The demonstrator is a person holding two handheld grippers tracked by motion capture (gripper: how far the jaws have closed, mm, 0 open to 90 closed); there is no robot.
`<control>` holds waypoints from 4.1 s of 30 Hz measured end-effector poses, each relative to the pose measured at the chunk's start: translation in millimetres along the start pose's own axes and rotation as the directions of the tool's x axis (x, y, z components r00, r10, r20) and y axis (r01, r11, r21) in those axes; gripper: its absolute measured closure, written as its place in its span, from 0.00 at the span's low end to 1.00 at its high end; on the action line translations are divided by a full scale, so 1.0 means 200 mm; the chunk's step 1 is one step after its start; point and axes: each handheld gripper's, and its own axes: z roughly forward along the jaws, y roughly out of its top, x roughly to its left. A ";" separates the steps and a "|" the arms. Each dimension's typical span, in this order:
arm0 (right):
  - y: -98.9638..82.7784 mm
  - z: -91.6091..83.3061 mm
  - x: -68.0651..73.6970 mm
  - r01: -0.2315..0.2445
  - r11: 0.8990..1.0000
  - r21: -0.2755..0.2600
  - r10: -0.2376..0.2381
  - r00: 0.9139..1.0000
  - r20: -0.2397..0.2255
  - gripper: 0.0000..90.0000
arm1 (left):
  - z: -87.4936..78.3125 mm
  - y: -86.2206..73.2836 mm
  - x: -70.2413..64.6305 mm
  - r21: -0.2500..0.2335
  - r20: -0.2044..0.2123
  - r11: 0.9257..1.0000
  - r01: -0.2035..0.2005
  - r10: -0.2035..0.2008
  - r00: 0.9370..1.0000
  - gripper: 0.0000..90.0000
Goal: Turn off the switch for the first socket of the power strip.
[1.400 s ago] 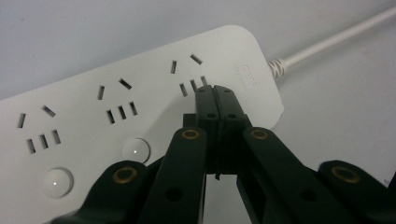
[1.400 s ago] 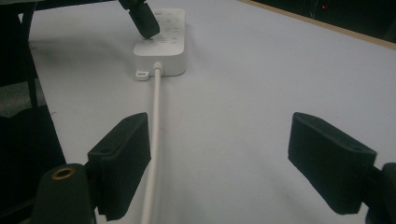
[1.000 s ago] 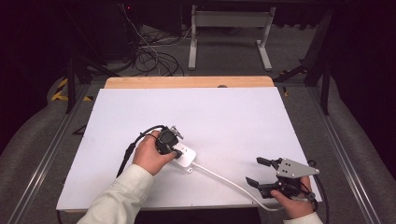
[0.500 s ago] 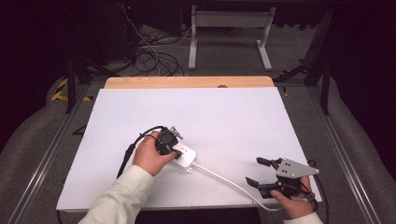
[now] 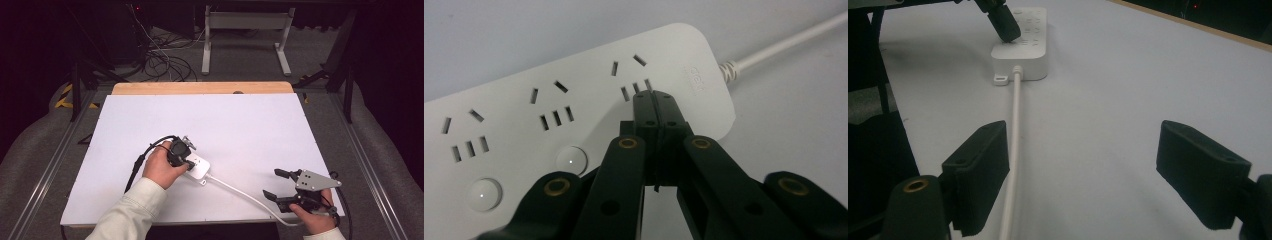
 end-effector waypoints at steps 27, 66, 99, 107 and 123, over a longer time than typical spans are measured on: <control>0.00 0.01 0.00 0.003 1.000 0.010 -0.003 1.000 -0.004 0.24 | 0.01 -0.03 -0.04 -0.052 -0.074 0.999 0.011 -0.015 0.997 1.00; -0.01 0.00 0.00 -0.005 1.000 0.007 0.005 1.000 0.002 0.24 | -0.32 -0.06 -0.12 -0.314 -0.062 0.949 -0.033 0.015 0.998 0.71; -0.01 0.01 0.00 -0.018 1.000 0.002 0.018 1.000 -0.010 0.23 | -0.48 -0.46 -0.09 -0.634 -0.114 0.767 -0.095 0.028 0.993 0.19; -0.01 0.02 0.00 -0.020 1.000 0.004 0.020 1.000 -0.011 0.23 | -0.45 -0.61 -0.04 -0.660 -0.118 0.748 -0.074 -0.006 0.993 0.18; -0.02 0.02 0.00 -0.016 1.000 0.021 0.017 1.000 -0.007 0.23 | -0.32 -0.82 0.05 -0.643 -0.138 0.764 -0.053 -0.047 0.989 0.19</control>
